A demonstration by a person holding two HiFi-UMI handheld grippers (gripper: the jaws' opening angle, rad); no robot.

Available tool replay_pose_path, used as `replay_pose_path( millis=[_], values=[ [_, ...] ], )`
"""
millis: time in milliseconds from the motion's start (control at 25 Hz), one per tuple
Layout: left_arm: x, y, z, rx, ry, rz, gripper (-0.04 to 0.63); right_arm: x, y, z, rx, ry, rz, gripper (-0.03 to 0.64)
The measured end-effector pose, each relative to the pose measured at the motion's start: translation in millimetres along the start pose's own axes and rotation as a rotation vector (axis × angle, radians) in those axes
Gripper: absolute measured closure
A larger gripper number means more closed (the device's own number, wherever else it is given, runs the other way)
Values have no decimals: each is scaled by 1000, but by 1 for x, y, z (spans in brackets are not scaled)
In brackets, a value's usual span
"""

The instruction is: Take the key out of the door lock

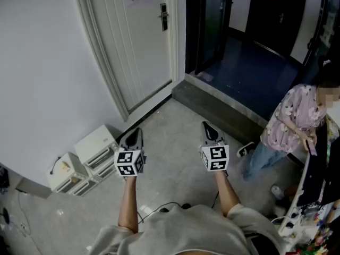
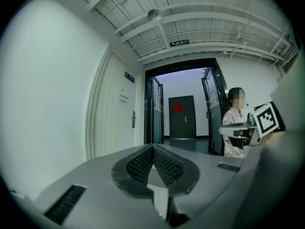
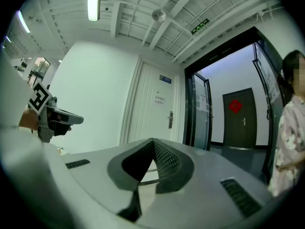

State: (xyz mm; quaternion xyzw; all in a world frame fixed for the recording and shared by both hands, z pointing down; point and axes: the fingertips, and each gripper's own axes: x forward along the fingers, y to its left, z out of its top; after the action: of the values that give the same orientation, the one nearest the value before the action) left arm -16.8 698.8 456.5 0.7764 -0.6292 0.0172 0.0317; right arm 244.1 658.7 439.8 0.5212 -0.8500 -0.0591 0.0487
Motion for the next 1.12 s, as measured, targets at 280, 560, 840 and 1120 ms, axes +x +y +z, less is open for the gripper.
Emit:
replay_pose_path(
  millis=[280, 560, 840, 1120],
  values=[
    [3, -4, -1, -2, -2, 4, 577, 1, -4, -4, 1, 4, 5, 594],
    [10, -15, -5, 2, 1, 8, 577, 3, -9, -10, -1, -5, 24, 594],
    [31, -38, -2, 11, -2, 13, 577, 7, -33, -16, 8, -10, 39, 594],
    [64, -50, -14, 4, 20, 1, 577, 26, -58, -34, 23, 15, 37, 594]
  ],
)
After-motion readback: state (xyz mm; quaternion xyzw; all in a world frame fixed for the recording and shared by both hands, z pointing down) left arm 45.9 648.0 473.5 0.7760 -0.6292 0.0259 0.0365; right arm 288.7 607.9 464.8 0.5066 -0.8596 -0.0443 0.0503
